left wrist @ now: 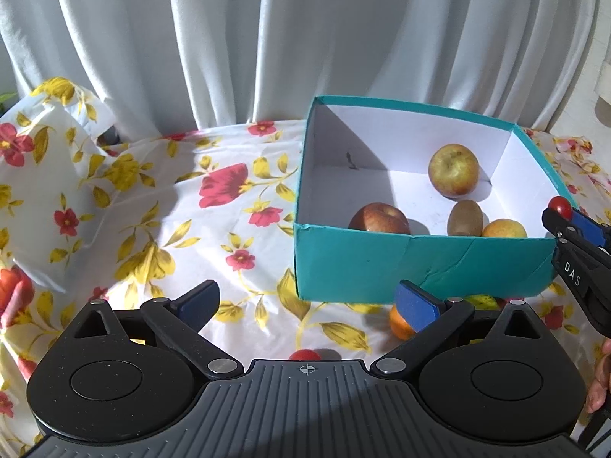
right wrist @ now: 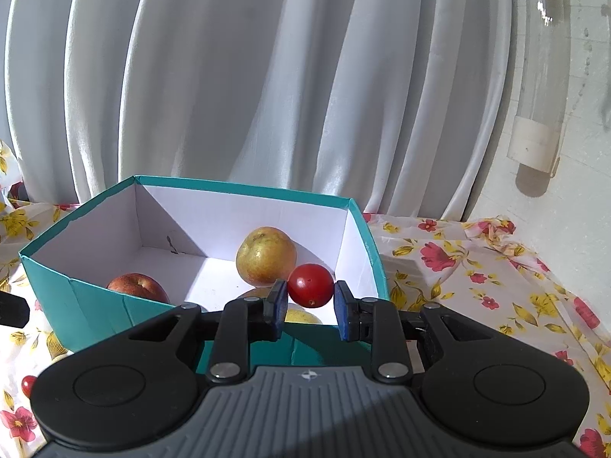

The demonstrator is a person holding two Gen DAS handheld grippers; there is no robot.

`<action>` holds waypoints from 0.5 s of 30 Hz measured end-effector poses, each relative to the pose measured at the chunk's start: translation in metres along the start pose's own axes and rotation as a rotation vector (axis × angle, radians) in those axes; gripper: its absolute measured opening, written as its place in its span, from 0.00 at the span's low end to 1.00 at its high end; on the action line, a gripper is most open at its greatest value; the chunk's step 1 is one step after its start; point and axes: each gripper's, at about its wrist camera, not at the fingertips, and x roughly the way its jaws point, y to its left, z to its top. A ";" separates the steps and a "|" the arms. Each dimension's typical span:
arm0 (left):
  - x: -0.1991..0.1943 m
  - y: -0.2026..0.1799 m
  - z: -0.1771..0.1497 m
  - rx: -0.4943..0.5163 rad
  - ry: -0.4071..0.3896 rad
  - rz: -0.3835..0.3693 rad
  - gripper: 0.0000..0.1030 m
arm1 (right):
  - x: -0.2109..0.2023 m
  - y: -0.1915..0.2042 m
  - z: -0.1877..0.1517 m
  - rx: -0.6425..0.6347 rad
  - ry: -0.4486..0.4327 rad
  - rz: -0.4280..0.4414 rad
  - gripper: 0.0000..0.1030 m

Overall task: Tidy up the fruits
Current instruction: 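Lower the red tomato into the teal box and open the right gripper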

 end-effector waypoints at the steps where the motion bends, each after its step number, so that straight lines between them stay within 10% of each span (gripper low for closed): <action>1: 0.000 0.000 0.000 0.000 0.002 0.002 0.98 | 0.001 0.000 0.000 -0.001 0.001 -0.001 0.25; 15: -0.001 0.010 -0.004 -0.019 0.014 0.018 0.98 | 0.001 -0.003 0.000 0.007 0.005 -0.005 0.25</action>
